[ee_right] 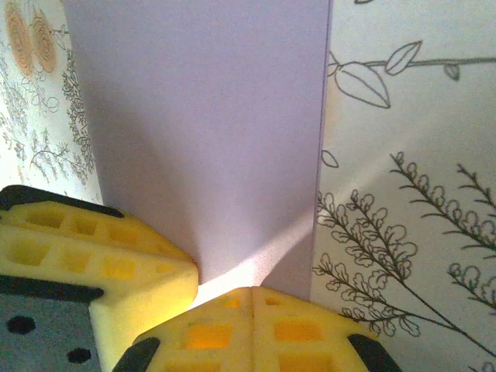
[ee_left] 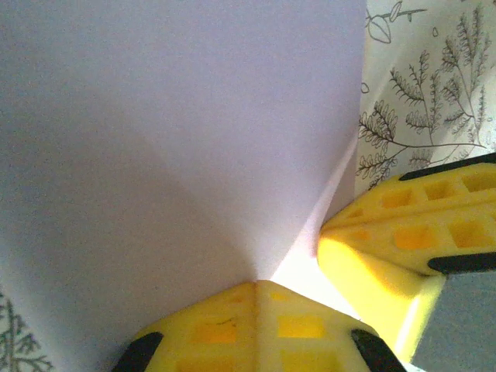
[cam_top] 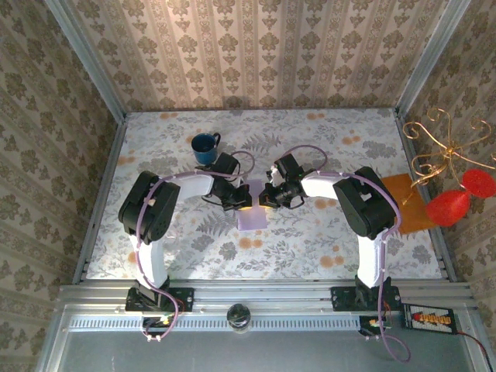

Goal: Fold a paper plane with a square sheet of paper (pick it up from the middle)

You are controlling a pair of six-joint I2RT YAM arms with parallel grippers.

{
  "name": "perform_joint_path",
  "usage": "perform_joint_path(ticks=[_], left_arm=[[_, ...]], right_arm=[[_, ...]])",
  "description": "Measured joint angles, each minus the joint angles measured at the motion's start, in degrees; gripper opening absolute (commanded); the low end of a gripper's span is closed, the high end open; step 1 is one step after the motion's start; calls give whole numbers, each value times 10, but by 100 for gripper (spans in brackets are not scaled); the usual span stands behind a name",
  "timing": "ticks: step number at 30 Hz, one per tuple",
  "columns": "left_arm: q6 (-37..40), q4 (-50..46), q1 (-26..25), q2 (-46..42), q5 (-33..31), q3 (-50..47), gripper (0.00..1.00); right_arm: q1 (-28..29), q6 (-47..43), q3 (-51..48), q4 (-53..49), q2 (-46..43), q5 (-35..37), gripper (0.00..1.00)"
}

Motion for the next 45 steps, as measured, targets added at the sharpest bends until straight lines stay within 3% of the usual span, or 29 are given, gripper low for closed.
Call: perform_joint_path(ticks=[9, 15, 18, 22, 29, 34, 45], left_arm=[[52, 43, 71, -15, 83, -64, 0], [62, 29, 144, -76, 55, -117, 0], [49, 52, 133, -98, 48, -120, 0], [16, 114, 82, -98, 48, -116, 0], [-20, 178, 22, -24, 47, -88, 0], [-30, 193, 40, -12, 46, -88, 0], [-33, 228, 160, -37, 60, -135, 0]], right_arm=[[0, 0, 4, -6, 4, 2, 0], [0, 3, 3, -6, 6, 2, 0], [0, 9, 3, -5, 6, 2, 0], [0, 14, 2, -5, 6, 2, 0], [0, 17, 0, -1, 6, 2, 0], [0, 17, 0, -1, 6, 2, 0], [0, 18, -2, 2, 7, 2, 0]])
